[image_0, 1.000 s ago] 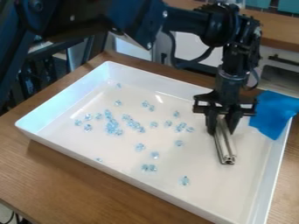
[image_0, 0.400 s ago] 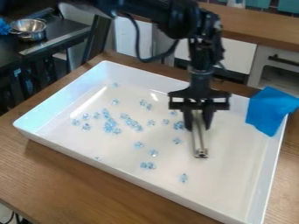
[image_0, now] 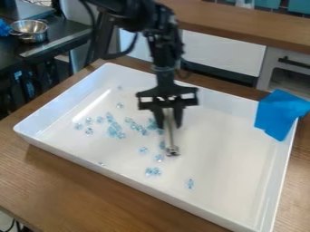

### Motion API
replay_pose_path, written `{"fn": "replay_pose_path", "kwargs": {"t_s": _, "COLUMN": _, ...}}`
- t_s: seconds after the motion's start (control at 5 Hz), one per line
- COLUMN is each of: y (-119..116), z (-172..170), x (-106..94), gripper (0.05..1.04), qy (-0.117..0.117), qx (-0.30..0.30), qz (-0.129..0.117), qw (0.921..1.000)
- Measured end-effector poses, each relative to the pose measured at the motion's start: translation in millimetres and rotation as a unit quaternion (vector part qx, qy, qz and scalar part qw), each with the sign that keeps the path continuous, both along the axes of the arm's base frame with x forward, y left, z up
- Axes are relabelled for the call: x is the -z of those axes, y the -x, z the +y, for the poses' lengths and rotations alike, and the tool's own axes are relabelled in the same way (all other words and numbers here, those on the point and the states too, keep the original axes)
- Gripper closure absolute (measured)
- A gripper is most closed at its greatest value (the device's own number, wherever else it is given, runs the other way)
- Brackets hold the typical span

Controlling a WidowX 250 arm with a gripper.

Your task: Sweep into pile

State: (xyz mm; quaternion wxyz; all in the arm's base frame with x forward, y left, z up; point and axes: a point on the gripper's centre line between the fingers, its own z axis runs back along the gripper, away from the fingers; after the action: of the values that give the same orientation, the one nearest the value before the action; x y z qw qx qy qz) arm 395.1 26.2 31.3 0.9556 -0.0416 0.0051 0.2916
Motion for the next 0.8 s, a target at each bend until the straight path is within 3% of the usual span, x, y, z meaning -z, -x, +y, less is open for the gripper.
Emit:
{"fn": "replay_pose_path", "kwargs": {"t_s": 0.4, "y": 21, "z": 59, "x": -0.3, "gripper": 0.703, "qy": 0.042, "qx": -0.071, "qz": 0.007, "qw": 0.9966}}
{"fn": "replay_pose_path", "kwargs": {"t_s": 0.8, "y": 58, "z": 102, "x": -2.1, "gripper": 0.703, "qy": 0.060, "qx": -0.152, "qz": -0.003, "qw": 0.9866}}
